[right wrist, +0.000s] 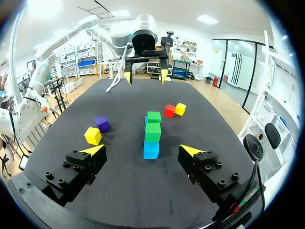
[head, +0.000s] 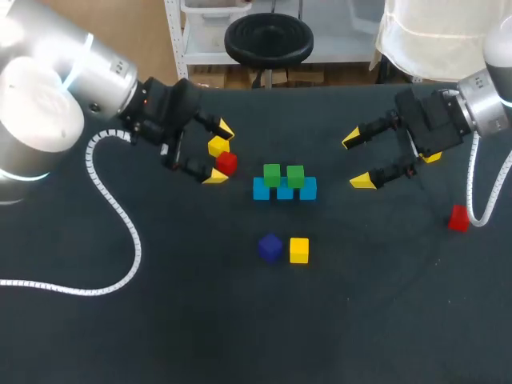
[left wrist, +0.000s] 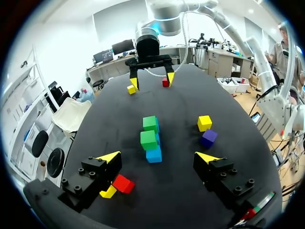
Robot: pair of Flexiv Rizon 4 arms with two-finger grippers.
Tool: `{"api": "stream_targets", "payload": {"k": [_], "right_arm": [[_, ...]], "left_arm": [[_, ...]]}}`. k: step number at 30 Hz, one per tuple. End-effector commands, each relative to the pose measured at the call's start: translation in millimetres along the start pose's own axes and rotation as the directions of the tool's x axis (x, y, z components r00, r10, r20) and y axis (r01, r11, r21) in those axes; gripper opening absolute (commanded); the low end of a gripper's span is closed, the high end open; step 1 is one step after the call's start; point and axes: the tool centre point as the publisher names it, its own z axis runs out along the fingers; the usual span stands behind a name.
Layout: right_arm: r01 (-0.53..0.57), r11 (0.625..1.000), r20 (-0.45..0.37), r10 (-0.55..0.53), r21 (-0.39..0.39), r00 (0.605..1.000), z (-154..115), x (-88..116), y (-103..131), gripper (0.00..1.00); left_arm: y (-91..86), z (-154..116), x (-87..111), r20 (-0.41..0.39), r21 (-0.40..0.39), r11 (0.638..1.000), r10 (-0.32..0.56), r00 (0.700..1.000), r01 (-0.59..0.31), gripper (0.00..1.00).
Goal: Place the blue cubes, place green cubes on the blue cubes, place the yellow cubes on the green cubes, then place the red cubes on the yellow cubes, and place purple cube on the red cubes.
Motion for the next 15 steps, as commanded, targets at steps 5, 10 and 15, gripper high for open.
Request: {"api": "stream_targets", "payload": {"k": [5,10,15], "right_arm": [[0.001,1.0,0.001,-0.001,0.001,1.0,0.0,0.2,0.3,1.0],[0.001,1.0,0.001,-0.001,0.001,1.0,0.0,0.2,0.3,1.0],[0.001,1.0,0.001,-0.001,0.001,1.0,0.0,0.2,0.3,1.0]], "left_arm": [[2.0,-2.2,-0.3,-0.001,0.013,1.0,-0.017,1.0,0.017,1.0],[2.0,-2.2,-0.3,-0.001,0.013,1.0,-0.017,1.0,0.017,1.0],[2.0,-2.2,-0.3,-0.001,0.013,1.0,-0.017,1.0,0.017,1.0]]}}
